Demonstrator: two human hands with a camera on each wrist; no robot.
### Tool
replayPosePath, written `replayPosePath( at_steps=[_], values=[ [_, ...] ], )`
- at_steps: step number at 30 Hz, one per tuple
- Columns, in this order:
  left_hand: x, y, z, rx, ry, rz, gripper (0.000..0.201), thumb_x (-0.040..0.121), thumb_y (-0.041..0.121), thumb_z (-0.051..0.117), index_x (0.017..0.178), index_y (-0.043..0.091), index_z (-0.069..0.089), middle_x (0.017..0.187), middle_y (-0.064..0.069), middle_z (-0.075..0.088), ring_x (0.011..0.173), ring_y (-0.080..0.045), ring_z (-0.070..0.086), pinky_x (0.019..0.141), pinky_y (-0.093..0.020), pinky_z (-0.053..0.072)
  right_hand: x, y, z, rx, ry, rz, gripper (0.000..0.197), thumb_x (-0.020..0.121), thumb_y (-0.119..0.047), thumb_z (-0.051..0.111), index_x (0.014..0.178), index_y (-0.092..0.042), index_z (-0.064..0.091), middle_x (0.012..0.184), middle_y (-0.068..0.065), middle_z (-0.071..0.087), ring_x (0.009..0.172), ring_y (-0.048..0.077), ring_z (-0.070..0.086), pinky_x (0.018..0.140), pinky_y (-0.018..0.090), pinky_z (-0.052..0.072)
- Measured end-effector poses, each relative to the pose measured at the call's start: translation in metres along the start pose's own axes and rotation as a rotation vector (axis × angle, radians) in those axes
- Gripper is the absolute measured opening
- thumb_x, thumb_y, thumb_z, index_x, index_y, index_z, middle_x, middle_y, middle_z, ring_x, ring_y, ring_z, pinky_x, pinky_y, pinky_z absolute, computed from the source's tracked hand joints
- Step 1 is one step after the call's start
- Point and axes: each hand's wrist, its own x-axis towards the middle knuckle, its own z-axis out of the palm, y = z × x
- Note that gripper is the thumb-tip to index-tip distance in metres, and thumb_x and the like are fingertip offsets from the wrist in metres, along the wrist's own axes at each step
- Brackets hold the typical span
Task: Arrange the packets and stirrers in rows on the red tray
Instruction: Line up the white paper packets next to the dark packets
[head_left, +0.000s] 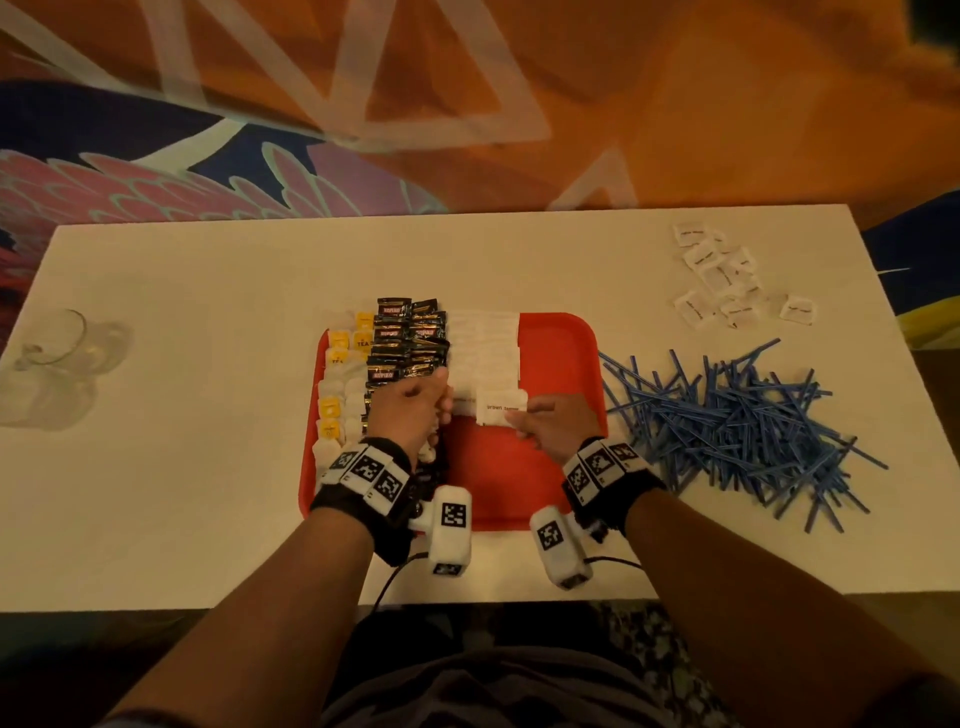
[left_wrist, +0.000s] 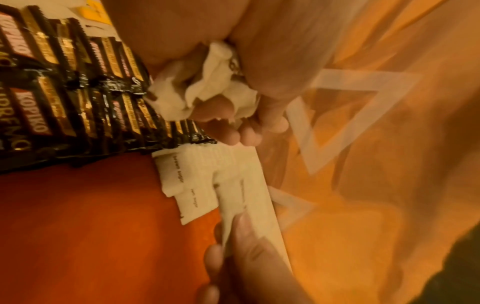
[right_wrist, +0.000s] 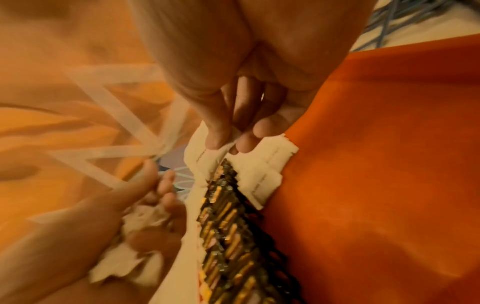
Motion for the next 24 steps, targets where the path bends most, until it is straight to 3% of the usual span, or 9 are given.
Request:
replayPosePath(
  at_steps=[4,8,12,15,17,19,21,24],
  values=[
    [0.004,-0.008,-0.013,0.032,0.025,-0.017,0.036,0.097,0.041,0.060,0.083,0.010,0.071,0.065,0.003,0.065,0.057,-0.009,0.058,0.041,-0.021,0.040,0.021,0.020,0.004,-0.112,0.033,0.059,0.030,0.081,-0.036,0.076,0.104,-0.017,0.073,0.088,-0.002,0.075,0.082,0.009,0.067,0.068,0.020,0.049],
    [0.005,-0.011,-0.024,0.048,0.048,-0.036,0.037,0.096,0.045,0.058,0.085,0.013,0.072,0.068,0.004,0.067,0.059,-0.007,0.060,0.044,-0.021,0.042,0.040,0.017,0.012,-0.158,0.042,0.101,0.037,0.080,-0.038,0.076,0.110,-0.017,0.070,0.099,0.001,0.074,0.094,0.016,0.067,0.090,0.033,0.053],
    [0.006,-0.014,-0.031,0.053,0.049,-0.043,0.038,0.097,0.044,0.058,0.087,0.010,0.072,0.071,0.002,0.066,0.058,-0.007,0.059,0.044,-0.021,0.041,0.050,0.007,0.018,-0.184,0.055,0.113,0.039,0.084,-0.036,0.074,0.117,-0.016,0.067,0.103,-0.006,0.065,0.103,0.016,0.061,0.088,0.025,0.046],
    [0.006,-0.016,-0.033,0.045,0.044,-0.046,0.038,0.098,0.042,0.058,0.086,0.008,0.071,0.070,0.001,0.065,0.055,-0.006,0.058,0.042,-0.020,0.040,0.058,0.006,0.024,-0.224,0.098,0.124,0.040,0.085,-0.036,0.073,0.118,-0.015,0.067,0.116,0.000,0.067,0.111,0.021,0.061,0.096,0.031,0.048],
    [0.006,-0.017,-0.034,0.041,0.042,-0.051,0.037,0.097,0.042,0.058,0.085,0.010,0.071,0.068,0.002,0.065,0.055,-0.006,0.058,0.042,-0.021,0.040,0.059,0.005,0.028,-0.295,0.114,0.105,0.032,0.085,-0.037,0.072,0.110,-0.017,0.068,0.113,0.002,0.067,0.106,0.021,0.060,0.087,0.029,0.048],
    [0.007,-0.019,-0.035,0.037,0.043,-0.057,0.036,0.097,0.043,0.058,0.084,0.011,0.071,0.067,0.003,0.065,0.056,-0.006,0.058,0.042,-0.021,0.040,0.059,0.005,0.029,-0.342,0.139,0.091,0.023,0.084,-0.038,0.073,0.095,-0.020,0.063,0.101,0.001,0.064,0.094,0.018,0.058,0.071,0.024,0.041],
    [0.008,-0.020,-0.036,0.036,0.042,-0.053,0.036,0.097,0.043,0.058,0.083,0.012,0.071,0.067,0.003,0.065,0.057,-0.007,0.059,0.042,-0.021,0.040,0.057,0.005,0.029,-0.321,0.187,0.088,0.025,0.082,-0.036,0.076,0.088,-0.019,0.057,0.089,-0.002,0.060,0.077,0.012,0.055,0.055,0.023,0.035],
    [0.009,-0.019,-0.036,0.031,0.035,-0.045,0.036,0.098,0.042,0.057,0.082,0.013,0.071,0.066,0.004,0.065,0.056,-0.007,0.058,0.042,-0.022,0.040,0.055,0.005,0.034,-0.315,0.240,-0.045,0.025,0.081,-0.028,0.077,0.085,-0.019,0.054,0.082,-0.003,0.056,0.069,0.009,0.050,0.054,0.022,0.032]
  ],
)
